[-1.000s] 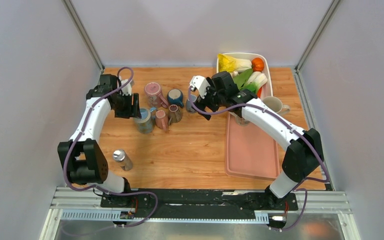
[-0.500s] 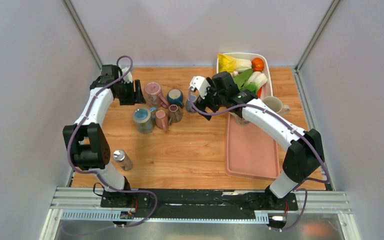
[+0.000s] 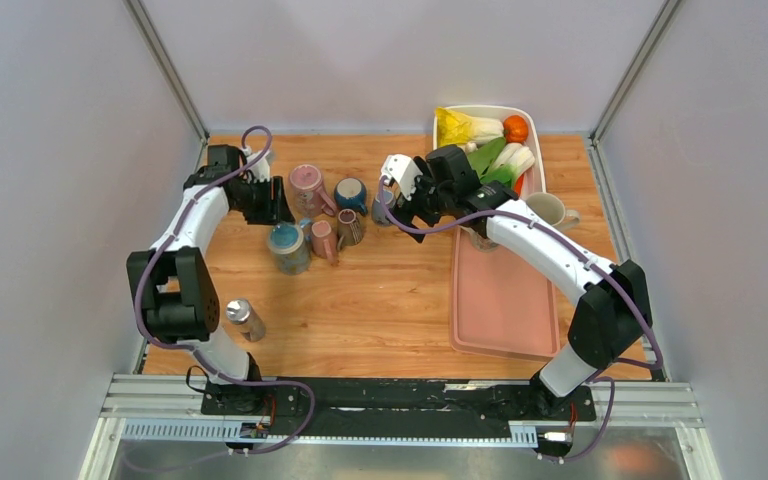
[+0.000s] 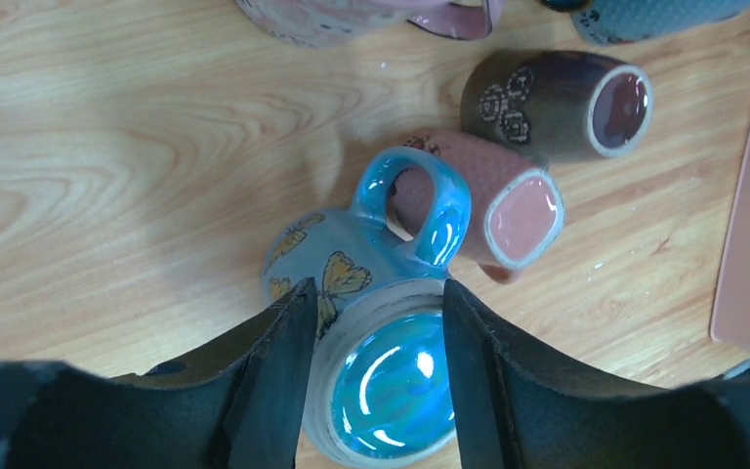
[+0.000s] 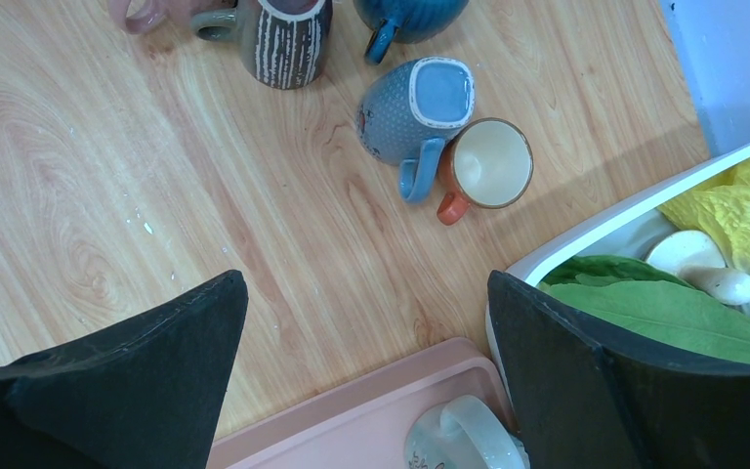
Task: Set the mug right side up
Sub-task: Move the cup to the center of the board.
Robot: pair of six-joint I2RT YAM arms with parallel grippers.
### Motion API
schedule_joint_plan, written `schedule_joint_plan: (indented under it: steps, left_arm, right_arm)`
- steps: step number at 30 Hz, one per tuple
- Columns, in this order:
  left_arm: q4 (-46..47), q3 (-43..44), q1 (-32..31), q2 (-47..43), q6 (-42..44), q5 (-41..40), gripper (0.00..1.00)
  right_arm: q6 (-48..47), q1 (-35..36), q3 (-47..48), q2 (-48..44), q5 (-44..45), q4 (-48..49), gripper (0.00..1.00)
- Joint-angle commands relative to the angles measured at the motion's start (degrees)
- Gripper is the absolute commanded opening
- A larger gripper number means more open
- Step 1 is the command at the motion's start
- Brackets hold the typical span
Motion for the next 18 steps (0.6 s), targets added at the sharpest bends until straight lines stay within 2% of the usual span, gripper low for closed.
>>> schedule_joint_plan:
  steps: [1,10,12,14,15,18]
  left_arm:
    - [-2.42,-4.14,0.20,-4.90,4.44,0.62,0.56]
    - [-3.07,-12.07,0.19,-11.28,7.04,1.17,0.55]
    - [-2.86,-12.31,0.21,-12.50,4.93,-1.70,0.58]
    - [-3.19,-11.43,0.21,-14.15,2.54,-5.33,0.66]
    - [-3.63,-10.98,0.43,-15.67,2.65,-5.61,0.71]
    - [-4.06,-11.44,1.58,-19.03,4.99,-2.38,0.77]
  right_arm:
    - [-0.84,0.28,1.04,-1.33,-0.06,1.44,1.00]
    - [-0.34,0.22,1.14,-0.21,-0.83,1.40,1.00]
    - [-0.29,0.22,0.79,-0.21,-0.88,1.41,1.00]
    - [-0.18,0.22,0.57,-0.28,-0.85,1.35,1.00]
    - [-0.11,0.22,0.47,-0.47,-0.86,1.32,1.00]
    - [-0.23,0.22,-0.13,-0.88,-0.73,1.33,1.00]
